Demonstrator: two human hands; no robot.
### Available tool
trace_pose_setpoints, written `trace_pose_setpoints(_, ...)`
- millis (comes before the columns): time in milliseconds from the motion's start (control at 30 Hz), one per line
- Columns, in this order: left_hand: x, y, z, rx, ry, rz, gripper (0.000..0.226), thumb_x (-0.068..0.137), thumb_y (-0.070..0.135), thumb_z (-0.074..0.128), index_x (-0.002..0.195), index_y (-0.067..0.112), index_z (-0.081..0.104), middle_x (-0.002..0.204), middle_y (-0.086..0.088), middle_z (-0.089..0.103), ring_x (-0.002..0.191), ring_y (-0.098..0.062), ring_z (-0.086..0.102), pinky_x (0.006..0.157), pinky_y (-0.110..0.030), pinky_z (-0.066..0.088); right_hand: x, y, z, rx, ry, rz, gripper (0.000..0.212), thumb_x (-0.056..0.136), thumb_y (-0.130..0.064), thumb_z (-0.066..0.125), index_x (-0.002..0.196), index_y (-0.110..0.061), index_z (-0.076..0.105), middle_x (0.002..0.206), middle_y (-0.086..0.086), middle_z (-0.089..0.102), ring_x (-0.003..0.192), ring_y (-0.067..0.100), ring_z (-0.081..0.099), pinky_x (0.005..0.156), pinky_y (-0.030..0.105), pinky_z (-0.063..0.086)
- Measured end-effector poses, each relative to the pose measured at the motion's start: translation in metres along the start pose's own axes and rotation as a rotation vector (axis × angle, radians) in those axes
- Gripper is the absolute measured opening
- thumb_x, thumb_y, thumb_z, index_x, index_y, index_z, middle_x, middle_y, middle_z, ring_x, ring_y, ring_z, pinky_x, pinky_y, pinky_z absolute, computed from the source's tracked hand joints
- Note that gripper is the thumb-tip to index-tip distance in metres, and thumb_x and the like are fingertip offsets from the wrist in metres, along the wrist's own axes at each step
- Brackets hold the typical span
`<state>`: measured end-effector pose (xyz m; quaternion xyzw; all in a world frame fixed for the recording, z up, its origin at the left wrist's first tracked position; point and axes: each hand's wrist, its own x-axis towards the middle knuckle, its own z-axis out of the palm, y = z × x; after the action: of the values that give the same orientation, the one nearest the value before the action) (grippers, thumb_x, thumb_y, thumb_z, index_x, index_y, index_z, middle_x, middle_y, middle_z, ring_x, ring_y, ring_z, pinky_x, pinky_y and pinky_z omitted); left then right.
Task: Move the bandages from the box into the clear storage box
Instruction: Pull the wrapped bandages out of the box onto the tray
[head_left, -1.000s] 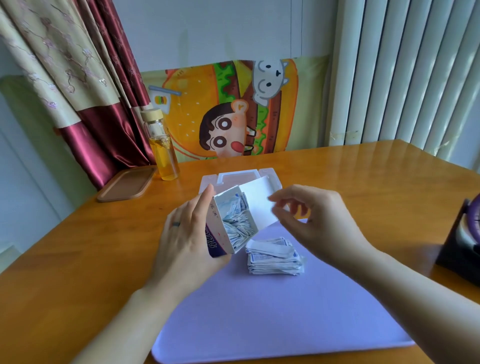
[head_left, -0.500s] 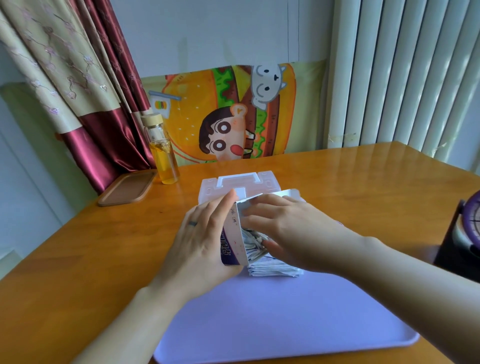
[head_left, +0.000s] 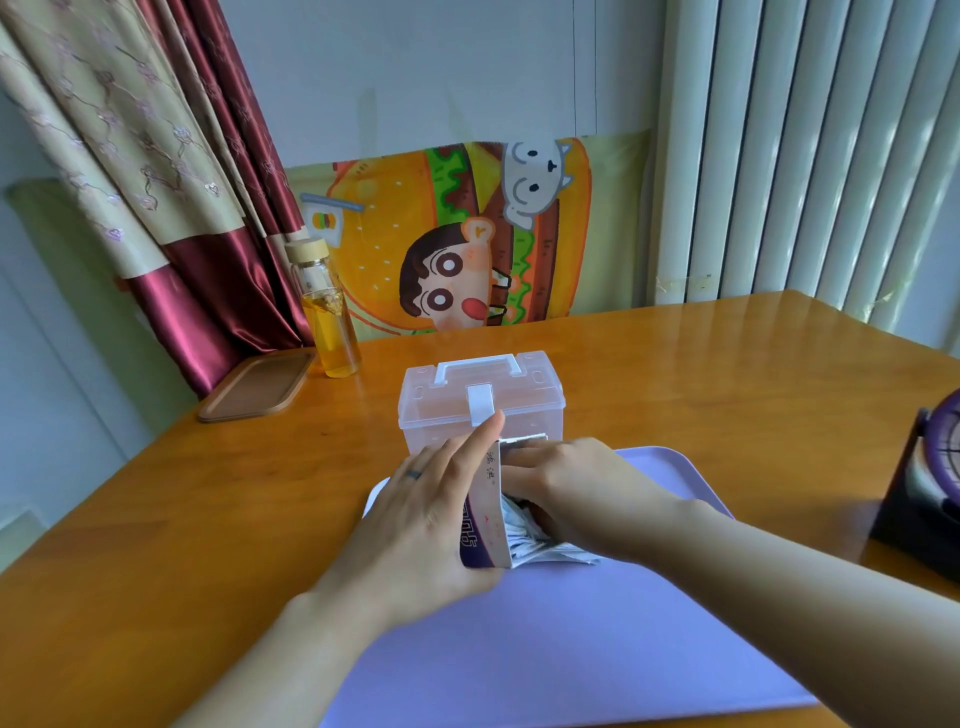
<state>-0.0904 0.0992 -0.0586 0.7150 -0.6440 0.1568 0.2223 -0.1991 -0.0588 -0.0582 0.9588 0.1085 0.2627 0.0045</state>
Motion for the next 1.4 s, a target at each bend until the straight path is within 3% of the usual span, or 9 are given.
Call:
trace_pose_setpoints(133,-0.003,-0.003,0.003,-0.023,-0.066,-0.028,0.129,0.063,0.042,0.079,0.135,0.054,-0.026,0.136,0.010,0.042,0.117,0.001,0.029,0.096,-0.010,0.020,-0.001,0.003,0.001,0.076,0.009,0.070,0.042,0.071,-0.012,0.049,0.107,-0.027,0.065,0.084,-0.007,0.067,0.058,0.022,0.046,0.041,0.026,0.033)
trace_pose_setpoints(267,-0.006,-0.007,0.003,0.056,-0.043,-0.047,0.128,0.062,0.045,0.080,0.141,0.046,-0.021,0.131,0.007,0.048,0.113,-0.003,0.030,0.096,-0.012,0.023,-0.001,0.007,0.003,0.184,0.139,0.160,0.027,0.085,-0.015,0.053,0.104,-0.021,0.070,0.076,-0.004,0.070,0.061,0.020,0.062,0.048,0.030,0.050)
trace_pose_setpoints(433,-0.008,-0.014,-0.002,0.064,-0.013,-0.125,0.124,0.065,0.050,0.078,0.137,0.047,-0.024,0.142,0.005,0.040,0.126,-0.012,0.038,0.101,-0.017,0.017,-0.003,0.011,-0.004,0.313,0.281,0.367,0.020,0.084,-0.010,0.064,0.100,-0.014,0.075,0.088,-0.002,0.075,0.083,0.006,0.063,0.068,0.006,0.046)
trace_pose_setpoints(500,-0.010,-0.021,-0.003,0.063,-0.014,-0.169,0.123,0.067,0.051,0.076,0.132,0.049,-0.028,0.150,0.007,0.030,0.133,-0.016,0.034,0.103,-0.017,0.014,-0.006,0.013,-0.008,0.399,0.274,0.541,0.021,0.087,-0.007,0.064,0.104,-0.015,0.073,0.087,-0.006,0.072,0.072,0.001,0.061,0.065,0.000,0.041)
trace_pose_setpoints(700,-0.020,-0.041,-0.008,0.179,-0.003,-0.217,0.127,0.061,0.050,0.080,0.142,0.041,-0.018,0.142,0.002,0.043,0.129,-0.021,0.044,0.101,-0.025,0.026,-0.018,0.028,-0.011,0.620,0.319,0.764,0.027,0.087,-0.001,0.057,0.096,-0.023,0.070,0.077,-0.007,0.068,0.056,-0.002,0.059,0.054,0.006,0.043)
trace_pose_setpoints(933,-0.022,-0.050,-0.015,0.205,0.108,-0.277,0.126,0.055,0.044,0.086,0.147,0.032,0.000,0.134,-0.005,0.050,0.120,-0.027,0.049,0.098,-0.039,0.039,-0.037,0.037,0.006,0.903,0.213,1.030,0.015,0.085,-0.005,0.063,0.091,-0.017,0.070,0.079,0.002,0.069,0.071,0.016,0.061,0.070,0.024,0.055)
trace_pose_setpoints(1033,-0.020,-0.050,-0.014,0.194,0.143,-0.261,0.126,0.055,0.040,0.087,0.146,0.030,0.001,0.134,-0.008,0.051,0.120,-0.028,0.049,0.099,-0.040,0.037,-0.038,0.033,0.008,0.825,0.004,0.989,0.024,0.083,-0.016,0.069,0.106,-0.023,0.066,0.094,-0.001,0.068,0.082,0.009,0.062,0.071,0.011,0.047)
trace_pose_setpoints(1167,-0.016,-0.047,-0.013,0.201,0.172,-0.252,0.125,0.055,0.040,0.087,0.147,0.029,0.002,0.134,-0.009,0.051,0.119,-0.027,0.048,0.099,-0.040,0.038,-0.035,0.031,0.007,0.582,-0.177,0.862,0.066,0.074,-0.039,0.076,0.133,-0.030,0.047,0.128,-0.013,0.050,0.120,0.005,0.045,0.095,0.019,0.036)
trace_pose_setpoints(1400,-0.011,-0.040,-0.011,0.174,0.178,-0.216,0.126,0.055,0.039,0.087,0.146,0.031,0.001,0.133,-0.009,0.050,0.117,-0.026,0.047,0.099,-0.031,0.031,-0.037,0.016,0.032,0.276,-0.469,0.565,0.062,0.083,-0.042,0.064,0.139,-0.039,0.038,0.142,-0.010,0.040,0.129,0.014,0.035,0.102,0.025,0.033)
